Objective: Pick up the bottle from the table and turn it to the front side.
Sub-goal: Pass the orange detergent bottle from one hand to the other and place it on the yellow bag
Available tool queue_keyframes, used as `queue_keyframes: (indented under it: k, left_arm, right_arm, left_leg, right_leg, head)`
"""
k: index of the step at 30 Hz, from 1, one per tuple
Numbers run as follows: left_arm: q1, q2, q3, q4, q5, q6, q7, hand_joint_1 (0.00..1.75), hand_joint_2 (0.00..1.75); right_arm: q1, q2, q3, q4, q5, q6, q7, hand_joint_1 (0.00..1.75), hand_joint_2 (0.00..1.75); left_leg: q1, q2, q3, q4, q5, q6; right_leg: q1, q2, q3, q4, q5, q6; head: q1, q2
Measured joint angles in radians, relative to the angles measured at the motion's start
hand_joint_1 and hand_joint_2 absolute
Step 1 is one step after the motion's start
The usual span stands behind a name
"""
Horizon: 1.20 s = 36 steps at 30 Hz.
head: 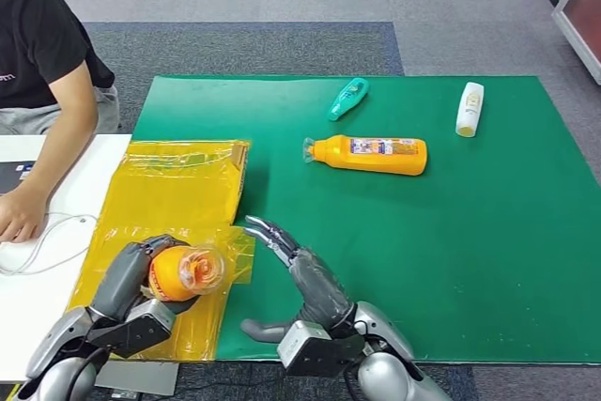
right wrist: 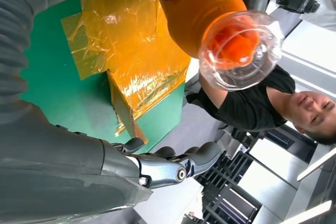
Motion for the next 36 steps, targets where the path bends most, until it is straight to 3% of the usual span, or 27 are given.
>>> queue_keyframes:
  k: [16, 24, 29, 36]
  left_arm:
    - [-0.054, 0.005, -0.026, 0.072, -0.074, 0.031, 0.020, 1.75, 1.75]
    - [-0.113, -0.017, -0.045, 0.157, -0.159, 0.189, 0.030, 1.75, 1.75]
    - [-0.160, -0.020, -0.048, 0.230, -0.189, 0.231, 0.042, 1.75, 1.75]
    - [-0.193, -0.055, -0.044, 0.317, -0.135, 0.363, -0.021, 1.75, 1.75]
  right_arm:
    - [0.006, 0.000, 0.001, -0.013, -0.011, 0.023, 0.000, 0.00, 1.75]
    - [-0.001, 0.000, 0.002, -0.013, -0.030, 0.037, -0.001, 0.00, 1.75]
    - [-0.006, 0.000, 0.003, -0.013, -0.043, 0.040, 0.000, 0.00, 1.75]
    - [-0.023, 0.000, 0.012, -0.007, -0.063, 0.040, 0.002, 0.00, 1.75]
  left_leg:
    - [0.000, 0.000, 0.000, 0.000, 0.000, 0.000]
    - [0.000, 0.000, -0.001, 0.000, 0.000, -0.001]
    - [0.000, 0.000, -0.001, 0.000, 0.001, -0.001]
    - [0.000, 0.000, -0.001, 0.000, 0.001, -0.001]
  right_leg:
    - [0.000, 0.000, -0.001, 0.000, 0.000, 0.000]
    - [0.000, 0.000, -0.001, 0.000, 0.000, 0.000]
    - [0.000, 0.000, -0.001, 0.000, 0.001, -0.001]
    - [0.000, 0.000, -0.001, 0.000, 0.001, -0.001]
  head:
    - [0.000, 0.000]
    - [0.000, 0.000]
    - [0.000, 0.000]
    - [0.000, 0.000]
